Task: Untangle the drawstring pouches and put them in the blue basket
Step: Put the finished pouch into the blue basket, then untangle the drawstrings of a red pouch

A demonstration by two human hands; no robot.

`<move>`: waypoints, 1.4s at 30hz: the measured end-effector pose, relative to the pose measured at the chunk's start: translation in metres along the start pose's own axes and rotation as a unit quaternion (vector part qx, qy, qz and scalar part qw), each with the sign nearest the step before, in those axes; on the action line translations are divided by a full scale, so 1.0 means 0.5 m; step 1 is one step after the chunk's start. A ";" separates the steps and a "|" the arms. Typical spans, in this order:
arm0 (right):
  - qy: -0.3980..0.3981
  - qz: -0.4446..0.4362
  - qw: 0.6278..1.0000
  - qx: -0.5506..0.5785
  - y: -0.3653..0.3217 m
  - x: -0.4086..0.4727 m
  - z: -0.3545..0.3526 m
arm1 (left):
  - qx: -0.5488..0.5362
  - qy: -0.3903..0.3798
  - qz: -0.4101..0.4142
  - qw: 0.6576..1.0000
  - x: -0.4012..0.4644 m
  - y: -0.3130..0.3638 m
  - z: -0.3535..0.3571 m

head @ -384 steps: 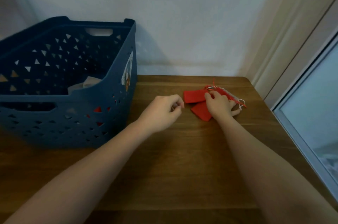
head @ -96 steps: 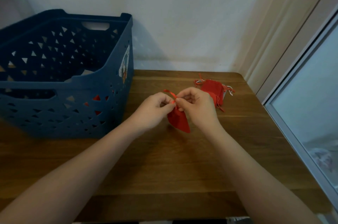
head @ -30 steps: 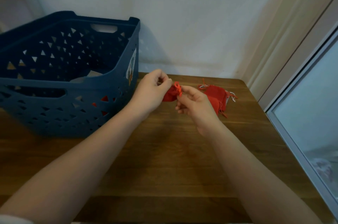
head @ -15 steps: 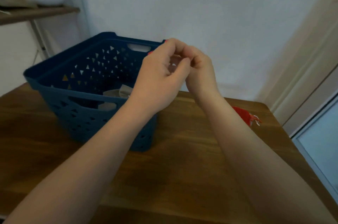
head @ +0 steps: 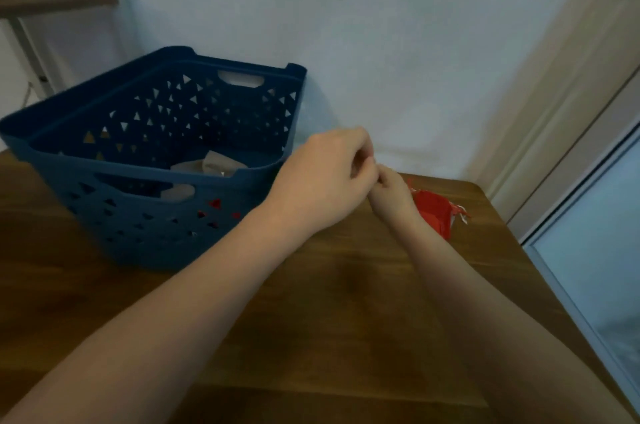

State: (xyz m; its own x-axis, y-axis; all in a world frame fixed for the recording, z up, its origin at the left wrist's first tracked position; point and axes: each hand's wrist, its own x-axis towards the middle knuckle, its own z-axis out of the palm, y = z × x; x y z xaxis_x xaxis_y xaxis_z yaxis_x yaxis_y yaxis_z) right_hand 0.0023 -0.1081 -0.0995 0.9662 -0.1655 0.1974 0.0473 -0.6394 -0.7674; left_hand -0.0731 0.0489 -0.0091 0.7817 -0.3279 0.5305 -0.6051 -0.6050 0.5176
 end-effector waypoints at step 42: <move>-0.057 -0.112 0.991 -0.054 0.091 -0.088 -0.056 | 0.008 -0.232 -0.119 0.966 -0.017 -0.092 0.201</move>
State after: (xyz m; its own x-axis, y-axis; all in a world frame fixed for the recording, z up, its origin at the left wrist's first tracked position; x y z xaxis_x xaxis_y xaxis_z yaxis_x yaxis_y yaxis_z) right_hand -0.0450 -0.1510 -0.1261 0.9570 0.0713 0.2811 0.2426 -0.7281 -0.6411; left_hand -0.0367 0.0064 -0.1049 0.8842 -0.4655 0.0391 -0.4009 -0.7131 0.5751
